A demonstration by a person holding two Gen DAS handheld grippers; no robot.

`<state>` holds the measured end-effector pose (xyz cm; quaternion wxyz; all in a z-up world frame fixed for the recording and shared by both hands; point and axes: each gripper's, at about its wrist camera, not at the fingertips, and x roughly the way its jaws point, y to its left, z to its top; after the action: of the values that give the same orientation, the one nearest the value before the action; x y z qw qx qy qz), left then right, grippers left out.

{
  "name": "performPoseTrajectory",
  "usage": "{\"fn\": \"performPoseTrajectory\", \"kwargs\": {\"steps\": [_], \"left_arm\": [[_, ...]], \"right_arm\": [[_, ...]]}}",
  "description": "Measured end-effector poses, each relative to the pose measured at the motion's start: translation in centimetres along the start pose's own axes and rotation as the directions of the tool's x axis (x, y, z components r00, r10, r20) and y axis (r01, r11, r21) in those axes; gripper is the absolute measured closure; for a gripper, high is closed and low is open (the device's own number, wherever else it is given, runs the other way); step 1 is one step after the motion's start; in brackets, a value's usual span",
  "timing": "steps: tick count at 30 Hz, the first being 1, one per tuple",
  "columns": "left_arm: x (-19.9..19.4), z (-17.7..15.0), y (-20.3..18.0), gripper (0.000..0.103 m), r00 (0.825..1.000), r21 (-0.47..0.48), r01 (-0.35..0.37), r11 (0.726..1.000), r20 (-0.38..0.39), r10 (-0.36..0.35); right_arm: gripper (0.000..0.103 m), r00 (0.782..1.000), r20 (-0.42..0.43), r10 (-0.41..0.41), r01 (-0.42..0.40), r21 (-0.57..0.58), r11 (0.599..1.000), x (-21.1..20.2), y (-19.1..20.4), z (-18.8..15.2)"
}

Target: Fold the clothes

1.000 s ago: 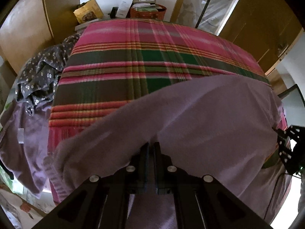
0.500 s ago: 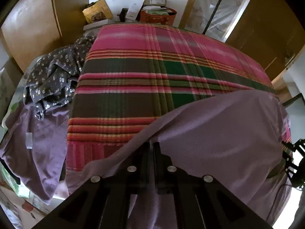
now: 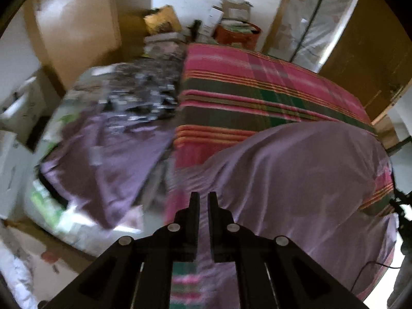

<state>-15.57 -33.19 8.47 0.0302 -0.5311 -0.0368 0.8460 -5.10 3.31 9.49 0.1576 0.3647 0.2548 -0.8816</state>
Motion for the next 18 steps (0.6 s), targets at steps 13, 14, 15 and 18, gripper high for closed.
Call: {"fn": "performPoseTrajectory", "kwargs": {"steps": [13, 14, 15, 18], "left_arm": [[-1.8, -10.6, 0.2, 0.086, 0.992, 0.029, 0.059, 0.998, -0.112, -0.055], [-1.1, -11.2, -0.2, 0.086, 0.99, 0.04, 0.059, 0.997, -0.128, -0.054], [-0.8, -11.4, -0.5, 0.086, 0.989, 0.042, 0.063, 0.997, -0.133, -0.057], [0.3, -11.8, -0.9, 0.086, 0.986, 0.026, 0.095, 0.995, -0.143, -0.09]], "right_arm": [[0.065, 0.96, 0.101, 0.261, -0.269, 0.078, 0.96, -1.2, 10.4, 2.2], [0.065, 0.955, 0.098, 0.279, -0.286, 0.074, 0.955, -1.0, 11.3, 2.2], [0.065, 0.949, 0.096, 0.299, -0.306, 0.073, 0.949, -0.8, 12.1, 2.3], [0.065, 0.939, 0.098, 0.329, -0.338, 0.086, 0.937, -0.3, 14.0, 2.5]]}}
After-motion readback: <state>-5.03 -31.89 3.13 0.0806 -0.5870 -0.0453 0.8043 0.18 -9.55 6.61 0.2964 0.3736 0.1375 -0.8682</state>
